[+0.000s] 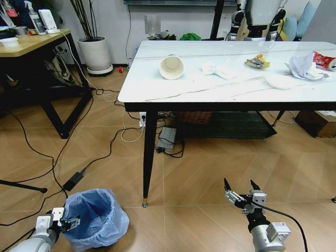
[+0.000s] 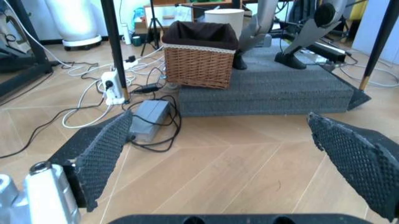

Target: Pick up the trash bin and place the trash from the table into it.

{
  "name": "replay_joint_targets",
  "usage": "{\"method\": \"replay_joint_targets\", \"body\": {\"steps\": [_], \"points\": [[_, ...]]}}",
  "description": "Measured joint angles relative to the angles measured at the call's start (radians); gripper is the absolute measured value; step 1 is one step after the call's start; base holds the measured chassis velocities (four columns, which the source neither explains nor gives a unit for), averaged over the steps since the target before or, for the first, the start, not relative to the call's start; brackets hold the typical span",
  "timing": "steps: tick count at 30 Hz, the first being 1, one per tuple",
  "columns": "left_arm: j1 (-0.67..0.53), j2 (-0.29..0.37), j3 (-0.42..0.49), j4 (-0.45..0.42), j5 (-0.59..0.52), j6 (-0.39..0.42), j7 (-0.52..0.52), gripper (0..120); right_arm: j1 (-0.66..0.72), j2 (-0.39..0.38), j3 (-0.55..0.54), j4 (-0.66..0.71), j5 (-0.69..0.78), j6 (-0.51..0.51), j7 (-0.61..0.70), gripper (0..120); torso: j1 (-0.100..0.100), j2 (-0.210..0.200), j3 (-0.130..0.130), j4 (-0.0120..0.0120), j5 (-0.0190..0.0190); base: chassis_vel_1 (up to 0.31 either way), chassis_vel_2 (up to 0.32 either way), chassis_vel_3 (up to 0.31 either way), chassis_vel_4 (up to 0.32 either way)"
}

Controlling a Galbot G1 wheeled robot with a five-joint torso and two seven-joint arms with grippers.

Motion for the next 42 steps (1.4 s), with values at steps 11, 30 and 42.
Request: {"method": "replay_joint_targets", "body": {"steps": [11, 30, 42], "points": [[-0.018, -0.011, -0.001, 0.036, 0.037, -0.034, 0.03, 69, 0.001, 0.0, -0.007, 0.01, -0.012, -0.002, 0.002, 100, 0.0, 0.001, 0.0, 0.0, 0.0, 0.0, 0.0, 0.0, 0.0], [-0.021, -0.015, 0.016, 0.002, 0.033, -0.021, 0.036, 4, 0.006, 0.0, -0.007, 0.013, -0.014, -0.004, 0.005, 100, 0.0, 0.001, 0.001, 0.0001, 0.0003, 0.0, 0.0, 0.0, 0.0], [0.011, -0.034, 0.016, -0.065, 0.007, -0.023, 0.02, 0, -0.005, 0.0, -0.005, 0.023, -0.016, 0.003, 0.006, 100, 0.0, 0.001, 0.001, -0.0001, -0.0001, 0.0, 0.0, 0.0, 0.0]]}}
